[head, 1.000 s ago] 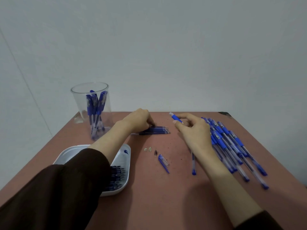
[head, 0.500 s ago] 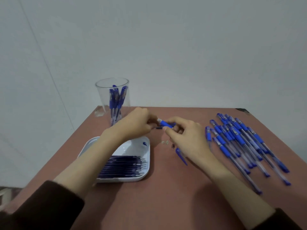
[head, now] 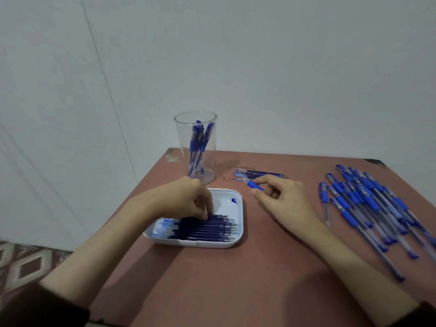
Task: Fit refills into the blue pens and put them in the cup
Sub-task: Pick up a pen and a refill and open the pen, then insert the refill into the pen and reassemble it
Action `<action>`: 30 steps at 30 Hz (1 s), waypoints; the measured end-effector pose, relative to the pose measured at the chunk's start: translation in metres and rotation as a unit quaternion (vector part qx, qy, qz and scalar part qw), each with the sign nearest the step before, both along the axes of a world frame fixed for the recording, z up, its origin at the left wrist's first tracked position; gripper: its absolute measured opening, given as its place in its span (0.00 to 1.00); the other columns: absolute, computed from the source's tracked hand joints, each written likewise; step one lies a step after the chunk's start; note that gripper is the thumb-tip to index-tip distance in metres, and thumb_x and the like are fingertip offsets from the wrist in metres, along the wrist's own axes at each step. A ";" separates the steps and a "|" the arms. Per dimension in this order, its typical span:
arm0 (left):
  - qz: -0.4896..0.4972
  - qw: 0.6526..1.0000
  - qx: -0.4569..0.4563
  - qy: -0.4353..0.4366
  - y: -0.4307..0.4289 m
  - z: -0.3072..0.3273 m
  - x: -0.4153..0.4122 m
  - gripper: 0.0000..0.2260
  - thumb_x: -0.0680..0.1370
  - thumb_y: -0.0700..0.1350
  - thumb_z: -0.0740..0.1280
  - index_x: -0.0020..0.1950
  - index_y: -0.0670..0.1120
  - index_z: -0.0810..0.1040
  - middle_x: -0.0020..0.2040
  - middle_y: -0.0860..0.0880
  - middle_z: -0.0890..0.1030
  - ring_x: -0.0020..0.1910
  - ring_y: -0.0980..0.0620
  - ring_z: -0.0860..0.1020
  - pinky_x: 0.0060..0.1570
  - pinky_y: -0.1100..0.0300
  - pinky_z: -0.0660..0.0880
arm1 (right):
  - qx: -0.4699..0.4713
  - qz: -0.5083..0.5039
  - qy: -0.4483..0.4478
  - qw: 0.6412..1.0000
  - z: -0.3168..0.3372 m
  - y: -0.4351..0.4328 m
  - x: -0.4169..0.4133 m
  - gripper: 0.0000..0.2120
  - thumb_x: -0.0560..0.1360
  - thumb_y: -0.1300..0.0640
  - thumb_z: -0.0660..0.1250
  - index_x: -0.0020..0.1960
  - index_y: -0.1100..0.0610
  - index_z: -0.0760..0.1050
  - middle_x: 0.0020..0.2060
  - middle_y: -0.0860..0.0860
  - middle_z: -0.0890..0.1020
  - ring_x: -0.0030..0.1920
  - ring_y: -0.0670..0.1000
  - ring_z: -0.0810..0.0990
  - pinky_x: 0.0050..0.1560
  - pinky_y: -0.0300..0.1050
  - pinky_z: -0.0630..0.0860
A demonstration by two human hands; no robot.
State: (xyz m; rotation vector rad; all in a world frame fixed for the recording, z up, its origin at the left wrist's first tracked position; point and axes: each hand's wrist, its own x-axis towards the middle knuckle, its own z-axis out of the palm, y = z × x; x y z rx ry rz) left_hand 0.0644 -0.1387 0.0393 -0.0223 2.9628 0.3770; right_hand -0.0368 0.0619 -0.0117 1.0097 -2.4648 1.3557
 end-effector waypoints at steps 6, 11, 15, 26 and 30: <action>-0.020 0.999 -0.029 0.036 0.005 0.000 -0.001 0.08 0.75 0.42 0.68 0.52 0.49 0.83 0.46 0.52 0.83 0.43 0.57 0.79 0.45 0.69 0.72 | -0.002 -0.004 -0.001 1.000 0.000 0.001 -0.004 0.06 0.73 0.55 0.70 0.42 0.43 0.78 0.30 0.55 0.77 0.30 0.53 0.75 0.37 0.50 0.75; -0.015 0.942 0.243 0.231 0.018 0.015 -0.003 0.03 0.77 0.41 0.66 0.46 0.49 0.76 0.38 0.52 0.81 0.38 0.55 0.81 0.43 0.60 0.78 | -0.036 -0.029 0.005 0.999 0.007 0.008 -0.009 0.11 0.74 0.57 0.70 0.43 0.40 0.78 0.27 0.53 0.77 0.26 0.44 0.76 0.33 0.40 0.75; 0.032 0.758 0.573 0.308 0.054 0.022 -0.022 0.01 0.81 0.40 0.60 0.51 0.46 0.69 0.40 0.44 0.82 0.42 0.46 0.83 0.40 0.59 0.79 | -0.061 -0.080 0.002 0.995 0.012 0.013 -0.016 0.06 0.74 0.59 0.70 0.48 0.51 0.83 0.26 0.46 0.72 0.29 0.42 0.71 0.31 0.32 0.66; 0.156 0.571 0.702 0.396 0.090 -0.009 -0.080 0.21 0.75 0.29 0.65 0.64 0.44 0.68 0.46 0.44 0.79 0.43 0.52 0.83 0.48 0.61 0.79 | -0.031 -0.128 -0.020 0.991 0.017 0.025 -0.028 0.05 0.74 0.59 0.69 0.48 0.54 0.82 0.31 0.49 0.76 0.35 0.48 0.73 0.36 0.42 0.70; 0.155 0.556 0.710 0.403 0.084 -0.012 -0.083 0.20 0.76 0.29 0.64 0.63 0.46 0.69 0.45 0.45 0.80 0.43 0.52 0.83 0.49 0.59 0.79 | -0.036 -0.128 -0.019 0.991 0.018 0.025 -0.028 0.05 0.74 0.60 0.69 0.48 0.54 0.82 0.31 0.48 0.77 0.35 0.47 0.74 0.36 0.38 0.70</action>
